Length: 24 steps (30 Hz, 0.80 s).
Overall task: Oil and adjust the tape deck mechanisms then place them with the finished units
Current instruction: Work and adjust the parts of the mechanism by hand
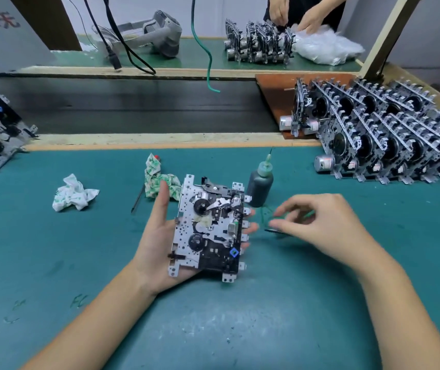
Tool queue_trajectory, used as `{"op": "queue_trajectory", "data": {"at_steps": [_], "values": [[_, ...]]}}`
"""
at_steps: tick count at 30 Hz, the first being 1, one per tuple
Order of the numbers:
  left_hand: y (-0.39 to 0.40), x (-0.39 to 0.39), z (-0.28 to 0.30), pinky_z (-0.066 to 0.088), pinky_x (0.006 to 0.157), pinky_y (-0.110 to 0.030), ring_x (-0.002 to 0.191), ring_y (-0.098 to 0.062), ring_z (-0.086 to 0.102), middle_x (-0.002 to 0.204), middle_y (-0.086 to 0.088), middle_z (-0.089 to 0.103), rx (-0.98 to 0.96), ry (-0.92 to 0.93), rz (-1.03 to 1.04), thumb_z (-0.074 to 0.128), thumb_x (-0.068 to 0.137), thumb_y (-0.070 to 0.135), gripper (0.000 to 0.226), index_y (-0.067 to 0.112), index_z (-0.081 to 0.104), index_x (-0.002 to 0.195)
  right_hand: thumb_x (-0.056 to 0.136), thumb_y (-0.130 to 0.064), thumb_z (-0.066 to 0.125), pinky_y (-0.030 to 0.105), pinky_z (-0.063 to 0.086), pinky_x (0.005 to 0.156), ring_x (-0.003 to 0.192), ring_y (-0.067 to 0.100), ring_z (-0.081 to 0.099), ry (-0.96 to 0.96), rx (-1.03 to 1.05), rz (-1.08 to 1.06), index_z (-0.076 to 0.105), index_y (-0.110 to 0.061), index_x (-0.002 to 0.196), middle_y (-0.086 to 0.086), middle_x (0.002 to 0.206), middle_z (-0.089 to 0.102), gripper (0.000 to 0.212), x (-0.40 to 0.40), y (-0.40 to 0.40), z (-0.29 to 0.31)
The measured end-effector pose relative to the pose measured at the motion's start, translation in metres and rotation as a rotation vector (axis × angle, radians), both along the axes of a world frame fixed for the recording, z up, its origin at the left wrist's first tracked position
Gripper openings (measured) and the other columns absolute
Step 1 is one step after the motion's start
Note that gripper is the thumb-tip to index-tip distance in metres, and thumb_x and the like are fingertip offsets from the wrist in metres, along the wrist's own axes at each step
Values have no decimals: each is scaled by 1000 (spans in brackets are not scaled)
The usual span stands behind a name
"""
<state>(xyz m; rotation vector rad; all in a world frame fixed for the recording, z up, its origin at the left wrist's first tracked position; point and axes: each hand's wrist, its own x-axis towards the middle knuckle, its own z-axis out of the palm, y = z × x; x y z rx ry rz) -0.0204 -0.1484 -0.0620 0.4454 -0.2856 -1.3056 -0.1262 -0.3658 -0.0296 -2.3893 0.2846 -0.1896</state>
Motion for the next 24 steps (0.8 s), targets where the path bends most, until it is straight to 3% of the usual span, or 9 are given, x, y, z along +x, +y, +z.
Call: {"op": "queue_trajectory", "data": {"at_steps": [4,7,10,13,15,19,24], "values": [[-6,-1,-13,35,108,-54,130,-42,43,140,-28,43,137,28,36,35,80,80,99,-2,49,134,67,-51,67,26,41,73,81,2,48,237,-265,76,53,-40,74,-13,78,55,19,-1,-19,-15],[-8,-1,-14,39,104,-54,125,-40,49,135,-27,50,210,39,64,35,80,78,95,0,56,128,83,-37,60,25,39,70,79,6,46,240,-327,81,46,-36,73,-12,77,54,17,3,-17,-24],[-8,0,-16,40,103,-54,121,-40,53,133,-26,53,251,50,87,32,82,77,92,1,60,125,94,-29,54,22,40,60,58,6,50,197,66,143,47,-29,80,-6,66,62,16,3,-7,-17],[-10,1,-17,43,101,-51,118,-37,56,131,-23,56,293,38,96,31,84,75,87,4,64,121,99,-24,46,15,31,43,40,7,33,223,481,261,45,-21,84,-1,51,54,15,3,14,-10],[-10,2,-19,46,101,-47,117,-33,58,130,-19,58,327,26,102,32,84,73,83,6,66,118,100,-27,43,14,22,38,37,6,24,276,641,260,51,-19,76,-3,45,47,26,4,26,-9],[-10,2,-17,51,94,-40,115,-28,60,127,-17,61,343,13,98,30,89,68,77,6,69,113,95,-38,41,16,17,39,40,8,21,420,774,294,61,-19,61,0,44,46,44,3,37,-5],[-10,2,-16,48,98,-42,115,-29,60,126,-17,61,366,1,97,28,91,67,76,7,70,113,99,-32,41,15,28,38,39,7,38,441,675,265,55,-15,60,-4,45,48,45,4,43,-6]]}}
